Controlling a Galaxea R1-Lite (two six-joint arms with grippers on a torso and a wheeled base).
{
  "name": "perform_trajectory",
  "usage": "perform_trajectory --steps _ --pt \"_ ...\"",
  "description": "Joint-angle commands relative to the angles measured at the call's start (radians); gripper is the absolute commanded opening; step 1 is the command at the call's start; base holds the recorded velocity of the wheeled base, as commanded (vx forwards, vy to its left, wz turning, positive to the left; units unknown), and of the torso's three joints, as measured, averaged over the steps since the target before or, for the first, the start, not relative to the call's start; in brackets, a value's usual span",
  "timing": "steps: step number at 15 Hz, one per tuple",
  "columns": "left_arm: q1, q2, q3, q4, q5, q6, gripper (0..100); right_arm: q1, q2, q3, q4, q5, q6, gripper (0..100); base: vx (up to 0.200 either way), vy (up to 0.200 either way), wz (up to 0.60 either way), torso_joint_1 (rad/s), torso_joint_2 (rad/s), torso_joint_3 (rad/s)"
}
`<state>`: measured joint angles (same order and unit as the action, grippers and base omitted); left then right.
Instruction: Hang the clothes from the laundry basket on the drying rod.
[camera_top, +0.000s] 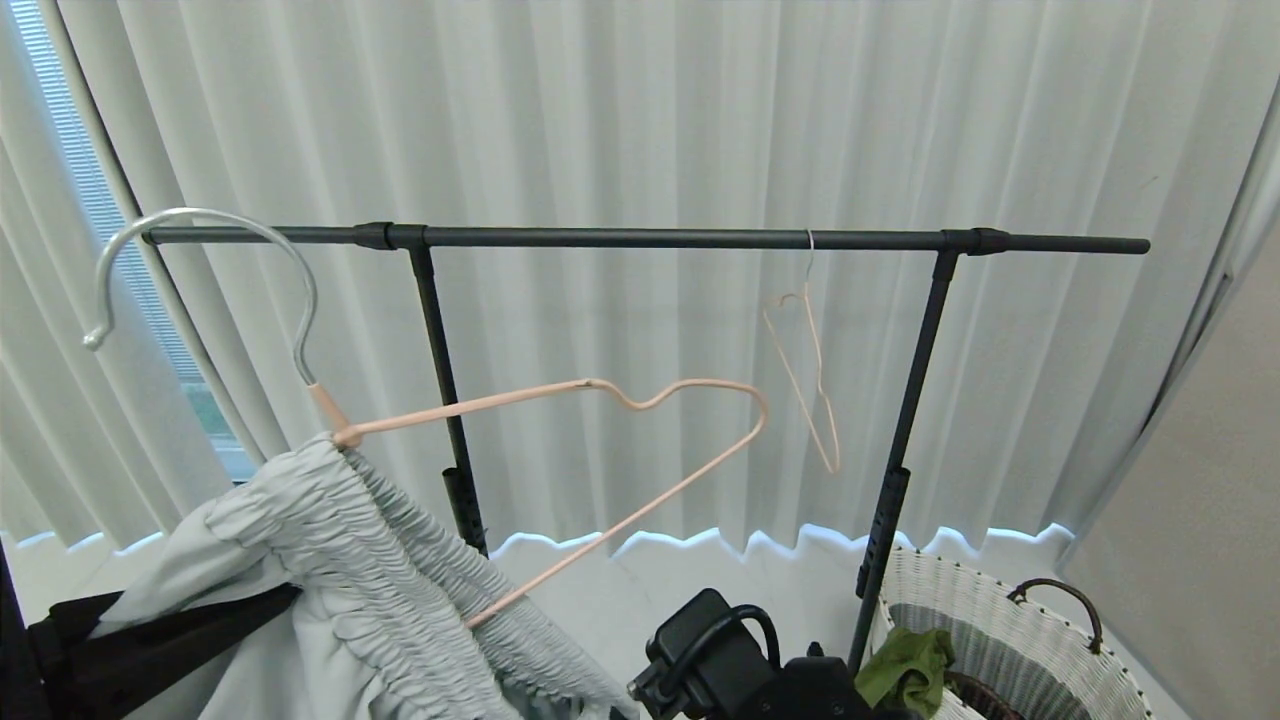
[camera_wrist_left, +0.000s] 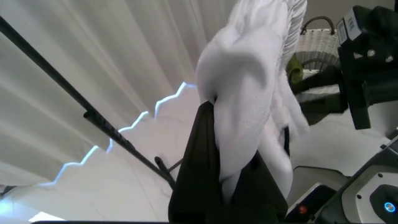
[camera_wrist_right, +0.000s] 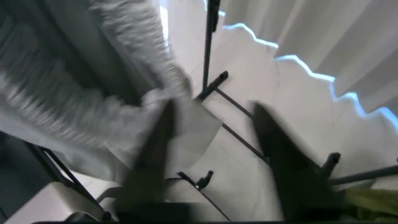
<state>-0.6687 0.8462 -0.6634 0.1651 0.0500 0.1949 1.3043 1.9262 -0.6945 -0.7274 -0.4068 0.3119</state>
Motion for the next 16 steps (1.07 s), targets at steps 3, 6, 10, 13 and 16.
perform_trajectory --steps 3,6,10,13,16 --pt "0.000 -0.001 0.010 -0.001 0.001 0.000 0 -0.025 -0.009 0.039 0.000 -0.032 -0.001 0 0.000 0.000 0.00 0.000 0.00 0.000" --pt "0.000 -0.018 0.028 -0.001 0.001 0.003 0 -0.088 -0.036 0.070 0.000 -0.064 -0.007 0 0.000 0.000 0.00 0.000 0.00 0.000" --pt "0.000 -0.041 0.061 -0.004 0.001 0.006 0 -0.188 -0.110 0.151 0.000 -0.063 -0.047 0 0.000 0.000 0.00 0.000 0.00 0.000" --pt "-0.002 -0.072 0.099 -0.003 -0.001 0.031 0 -0.253 -0.153 0.181 0.000 -0.063 -0.066 0 0.000 0.000 0.00 0.000 0.00 0.000" --pt "-0.014 -0.147 0.177 -0.003 -0.084 0.118 0 -0.310 -0.184 0.181 0.000 -0.052 -0.100 0 0.000 0.000 0.00 0.000 0.00 0.000"
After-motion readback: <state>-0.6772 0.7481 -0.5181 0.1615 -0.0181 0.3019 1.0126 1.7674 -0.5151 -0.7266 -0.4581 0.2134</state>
